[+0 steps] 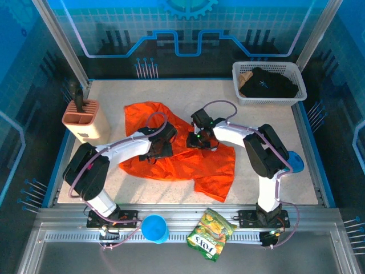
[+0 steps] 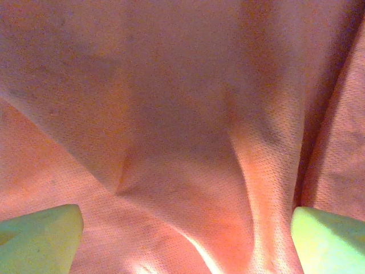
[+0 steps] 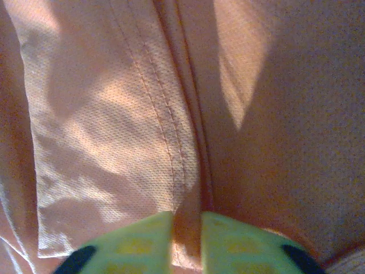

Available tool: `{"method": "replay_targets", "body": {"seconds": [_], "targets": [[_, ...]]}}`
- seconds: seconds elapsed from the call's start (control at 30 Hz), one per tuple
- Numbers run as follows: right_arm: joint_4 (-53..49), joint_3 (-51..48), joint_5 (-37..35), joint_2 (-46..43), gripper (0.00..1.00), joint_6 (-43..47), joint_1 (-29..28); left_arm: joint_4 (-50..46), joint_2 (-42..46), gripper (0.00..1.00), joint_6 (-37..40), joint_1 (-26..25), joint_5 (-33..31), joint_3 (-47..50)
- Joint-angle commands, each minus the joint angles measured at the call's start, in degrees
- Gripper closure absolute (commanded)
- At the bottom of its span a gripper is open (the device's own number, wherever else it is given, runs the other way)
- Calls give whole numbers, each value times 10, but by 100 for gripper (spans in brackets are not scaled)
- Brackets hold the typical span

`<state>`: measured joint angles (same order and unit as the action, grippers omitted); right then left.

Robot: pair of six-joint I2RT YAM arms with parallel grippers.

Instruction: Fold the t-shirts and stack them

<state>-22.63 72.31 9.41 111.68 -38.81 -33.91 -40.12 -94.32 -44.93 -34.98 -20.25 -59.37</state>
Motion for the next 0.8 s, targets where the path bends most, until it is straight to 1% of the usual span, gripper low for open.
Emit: {"method": "replay_targets", "body": {"seconds": [0.0, 0.13, 0.23, 0.33, 0.4, 0.43, 0.5, 0.57, 0.63, 0.77], "targets": [[-5, -3, 5, -7, 88, 3, 2, 4, -11, 6, 1, 6, 8, 10], [-21, 9, -7, -21, 100, 15, 3, 9, -20, 6, -1, 5, 9, 17], [-47, 40, -26, -25, 100, 46, 8, 14, -26, 6, -1, 5, 12, 21], [-99, 108, -63, -18, 100, 109, 23, 15, -28, 7, -2, 6, 14, 24], [-131, 167, -106, -6, 100, 169, 37, 15, -26, 7, -2, 6, 14, 27], [-145, 203, -138, 7, 100, 207, 46, 15, -25, 7, -2, 5, 13, 29], [-166, 275, -218, 36, 100, 277, 64, 16, -20, 7, -4, 5, 12, 32], [-174, 367, -301, 85, 100, 350, 85, 17, -17, 7, -6, 6, 14, 36], [-151, 444, -361, 137, 100, 424, 100, 18, -17, 7, -8, 5, 16, 37], [-45, 549, -451, 252, 100, 574, 113, 19, -19, 7, -10, 4, 21, 39]]}}
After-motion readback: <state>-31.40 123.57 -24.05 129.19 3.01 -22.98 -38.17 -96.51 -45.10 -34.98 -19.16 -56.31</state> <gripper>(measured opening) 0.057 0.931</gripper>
